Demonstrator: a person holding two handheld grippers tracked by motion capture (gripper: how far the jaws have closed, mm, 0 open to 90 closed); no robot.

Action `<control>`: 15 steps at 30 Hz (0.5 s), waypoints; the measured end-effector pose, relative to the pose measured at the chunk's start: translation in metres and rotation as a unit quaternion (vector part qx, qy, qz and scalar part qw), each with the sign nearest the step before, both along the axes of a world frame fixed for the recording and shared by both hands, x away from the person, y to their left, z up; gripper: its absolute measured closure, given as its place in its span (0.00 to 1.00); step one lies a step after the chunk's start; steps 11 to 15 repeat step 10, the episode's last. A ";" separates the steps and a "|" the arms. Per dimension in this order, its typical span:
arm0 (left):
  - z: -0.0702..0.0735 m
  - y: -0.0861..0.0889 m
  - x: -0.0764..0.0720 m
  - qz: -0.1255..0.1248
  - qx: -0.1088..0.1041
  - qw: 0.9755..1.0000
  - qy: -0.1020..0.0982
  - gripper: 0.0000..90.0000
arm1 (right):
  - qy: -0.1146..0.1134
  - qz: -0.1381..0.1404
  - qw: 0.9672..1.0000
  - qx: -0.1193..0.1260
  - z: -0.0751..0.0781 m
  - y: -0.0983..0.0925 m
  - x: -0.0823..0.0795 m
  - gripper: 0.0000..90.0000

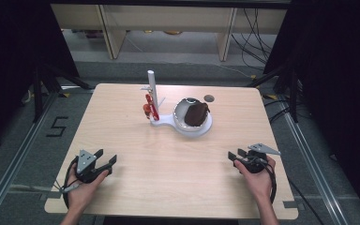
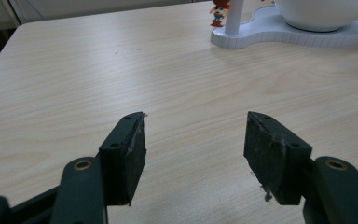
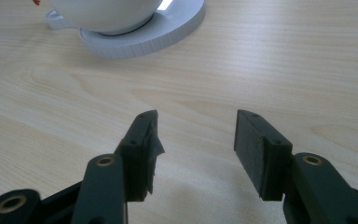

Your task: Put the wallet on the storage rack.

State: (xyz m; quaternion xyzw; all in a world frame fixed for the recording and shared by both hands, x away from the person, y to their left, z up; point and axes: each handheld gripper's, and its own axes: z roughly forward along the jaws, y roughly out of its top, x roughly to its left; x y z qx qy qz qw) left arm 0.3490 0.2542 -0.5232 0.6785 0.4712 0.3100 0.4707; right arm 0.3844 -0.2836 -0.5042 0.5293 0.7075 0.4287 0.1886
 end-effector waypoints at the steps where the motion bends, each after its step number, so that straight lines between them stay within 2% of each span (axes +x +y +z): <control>1: 0.000 0.000 0.000 0.001 -0.002 1.000 -0.002 0.42 | 0.000 0.005 1.000 0.007 0.000 0.000 0.000 0.56; 7: 0.000 0.002 0.000 0.004 -0.010 1.000 -0.001 0.42 | -0.003 0.005 1.000 0.008 -0.001 -0.001 -0.001 0.56; 8: 0.000 0.001 0.000 0.004 -0.010 1.000 0.001 0.42 | 0.005 -0.006 1.000 0.015 0.000 0.001 -0.003 0.55; 9: 0.000 0.001 0.000 0.004 -0.008 1.000 0.002 0.42 | -0.004 -0.009 1.000 0.019 -0.002 0.002 -0.003 0.55; 10: 0.000 0.001 0.000 0.004 -0.008 1.000 0.002 0.42 | -0.017 0.000 1.000 0.002 -0.003 -0.001 0.000 0.55; 15: 0.000 0.001 0.000 0.004 -0.008 1.000 0.002 0.42 | -0.017 0.000 1.000 0.002 -0.003 -0.001 0.000 0.55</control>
